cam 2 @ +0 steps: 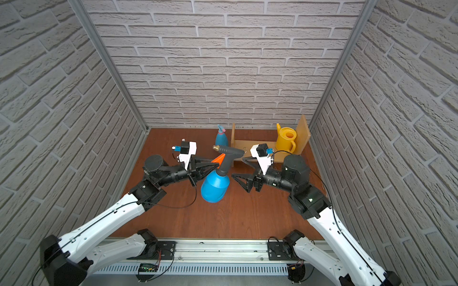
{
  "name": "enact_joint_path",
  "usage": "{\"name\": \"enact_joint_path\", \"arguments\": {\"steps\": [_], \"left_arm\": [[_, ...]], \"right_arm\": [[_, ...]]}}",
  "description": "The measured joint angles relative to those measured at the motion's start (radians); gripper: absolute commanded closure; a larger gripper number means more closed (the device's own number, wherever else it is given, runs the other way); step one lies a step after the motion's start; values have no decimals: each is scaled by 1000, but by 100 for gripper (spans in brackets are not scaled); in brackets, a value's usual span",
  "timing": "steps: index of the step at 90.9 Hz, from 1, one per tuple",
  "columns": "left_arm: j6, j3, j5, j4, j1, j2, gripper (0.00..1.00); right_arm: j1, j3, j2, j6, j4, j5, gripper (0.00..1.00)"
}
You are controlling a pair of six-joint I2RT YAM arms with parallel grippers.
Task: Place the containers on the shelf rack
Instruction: 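Pick up a container from the center of the board.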
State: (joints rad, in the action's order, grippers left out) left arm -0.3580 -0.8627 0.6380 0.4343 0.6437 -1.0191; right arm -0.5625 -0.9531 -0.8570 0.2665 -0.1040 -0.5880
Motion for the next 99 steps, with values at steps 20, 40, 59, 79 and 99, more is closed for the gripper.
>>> {"name": "enact_joint_path", "arguments": {"steps": [20, 40, 59, 79, 99], "left_arm": [[-72, -73, 2, 33, 16, -37, 100], [-97, -88, 1, 63, 21, -39, 100], [-121, -105, 8, 96, 21, -49, 100], [-151, -108, 19, 114, 29, -53, 100], [-154, -123, 14, 119, 38, -52, 58]], "right_arm": [[0, -11, -106, 216, 309, -41, 11], [0, -58, -113, 282, 446, -117, 27], [-10, -117, -164, 322, 453, -179, 45], [-17, -133, -184, 320, 448, -212, 64], [-19, -169, -190, 276, 435, -243, 89]]}}
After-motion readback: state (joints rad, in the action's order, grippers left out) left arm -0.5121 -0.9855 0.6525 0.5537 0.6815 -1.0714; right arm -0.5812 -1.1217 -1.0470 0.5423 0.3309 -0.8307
